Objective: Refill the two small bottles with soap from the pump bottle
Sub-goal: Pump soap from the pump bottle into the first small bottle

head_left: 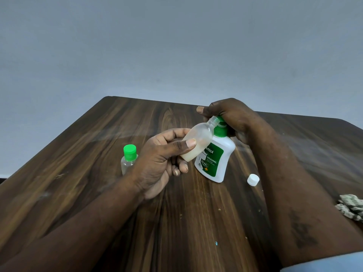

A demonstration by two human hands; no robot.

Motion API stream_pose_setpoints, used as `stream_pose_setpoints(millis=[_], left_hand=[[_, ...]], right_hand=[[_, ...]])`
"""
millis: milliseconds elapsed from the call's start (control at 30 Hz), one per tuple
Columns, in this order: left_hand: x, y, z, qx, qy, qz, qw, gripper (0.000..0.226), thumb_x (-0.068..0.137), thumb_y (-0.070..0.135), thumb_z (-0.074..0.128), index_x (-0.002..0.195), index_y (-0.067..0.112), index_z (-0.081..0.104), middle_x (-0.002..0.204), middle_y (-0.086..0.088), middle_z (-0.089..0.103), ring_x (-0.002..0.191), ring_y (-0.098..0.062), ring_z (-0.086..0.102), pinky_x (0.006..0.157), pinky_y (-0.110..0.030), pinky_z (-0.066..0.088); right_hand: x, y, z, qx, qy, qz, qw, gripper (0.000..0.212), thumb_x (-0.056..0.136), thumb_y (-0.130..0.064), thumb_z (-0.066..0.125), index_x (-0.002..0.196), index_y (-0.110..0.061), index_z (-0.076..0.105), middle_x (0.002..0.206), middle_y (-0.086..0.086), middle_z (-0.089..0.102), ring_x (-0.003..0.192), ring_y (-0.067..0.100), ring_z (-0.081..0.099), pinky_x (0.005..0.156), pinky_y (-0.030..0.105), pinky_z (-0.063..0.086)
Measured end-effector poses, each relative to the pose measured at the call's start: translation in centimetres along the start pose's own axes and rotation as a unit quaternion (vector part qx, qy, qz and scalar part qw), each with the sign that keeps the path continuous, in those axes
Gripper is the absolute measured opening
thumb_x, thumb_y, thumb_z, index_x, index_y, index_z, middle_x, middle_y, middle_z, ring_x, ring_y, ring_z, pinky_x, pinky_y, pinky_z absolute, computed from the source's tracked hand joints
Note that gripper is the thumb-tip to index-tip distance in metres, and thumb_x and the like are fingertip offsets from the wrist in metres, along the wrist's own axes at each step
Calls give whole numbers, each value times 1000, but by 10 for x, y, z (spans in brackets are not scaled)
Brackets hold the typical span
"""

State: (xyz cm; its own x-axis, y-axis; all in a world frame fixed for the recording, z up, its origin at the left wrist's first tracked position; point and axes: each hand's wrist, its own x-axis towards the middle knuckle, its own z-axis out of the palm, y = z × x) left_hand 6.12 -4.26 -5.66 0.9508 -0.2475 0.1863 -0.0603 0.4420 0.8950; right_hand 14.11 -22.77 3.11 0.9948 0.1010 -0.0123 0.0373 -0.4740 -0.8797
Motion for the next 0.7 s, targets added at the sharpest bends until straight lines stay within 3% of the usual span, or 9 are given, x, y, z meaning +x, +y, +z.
stream_pose_setpoints(millis=[167, 300, 367, 500, 700], left_hand=[[-1, 2, 1, -1, -1, 0, 1000, 38, 83, 16, 70, 119, 4, 67, 85, -12, 70, 42, -11, 52, 35, -16, 36], [-1, 3, 1, -4, -8, 4, 1000, 38, 83, 17, 71, 118, 5, 67, 84, -11, 70, 42, -11, 52, 35, -15, 36], [0, 2, 0, -4, -10, 5, 1000, 37, 81, 18, 74, 116, 5, 69, 85, -11, 70, 42, -11, 53, 35, -16, 36], [0, 0, -1, -3, -3, 2, 1000, 36, 82, 19, 75, 115, 6, 69, 85, -11, 70, 41, -11, 52, 35, -16, 35], [1, 0, -1, -4, -3, 0, 1000, 36, 83, 17, 74, 116, 6, 68, 86, -12, 70, 42, -11, 52, 36, -17, 35]], right_hand=[[-3, -5, 0, -10, -5, -18, 1000, 35, 88, -43, 80, 91, -13, 63, 82, 11, 57, 71, 23, 50, 67, 36, 41], [-5, -8, -1, -3, 6, -22, 1000, 33, 91, -39, 78, 89, -11, 61, 82, 13, 56, 74, 26, 45, 70, 40, 37], [-5, -7, 0, -6, 16, -9, 1000, 31, 92, -38, 78, 85, -12, 63, 82, 12, 58, 76, 26, 47, 72, 41, 38], [-2, -2, 2, -8, 19, 8, 1000, 38, 89, -39, 80, 64, -18, 61, 70, 4, 58, 68, 22, 49, 63, 35, 39], [-5, -5, 1, -11, 13, -6, 1000, 34, 89, -43, 79, 86, -13, 65, 80, 11, 59, 76, 26, 49, 72, 42, 40]])
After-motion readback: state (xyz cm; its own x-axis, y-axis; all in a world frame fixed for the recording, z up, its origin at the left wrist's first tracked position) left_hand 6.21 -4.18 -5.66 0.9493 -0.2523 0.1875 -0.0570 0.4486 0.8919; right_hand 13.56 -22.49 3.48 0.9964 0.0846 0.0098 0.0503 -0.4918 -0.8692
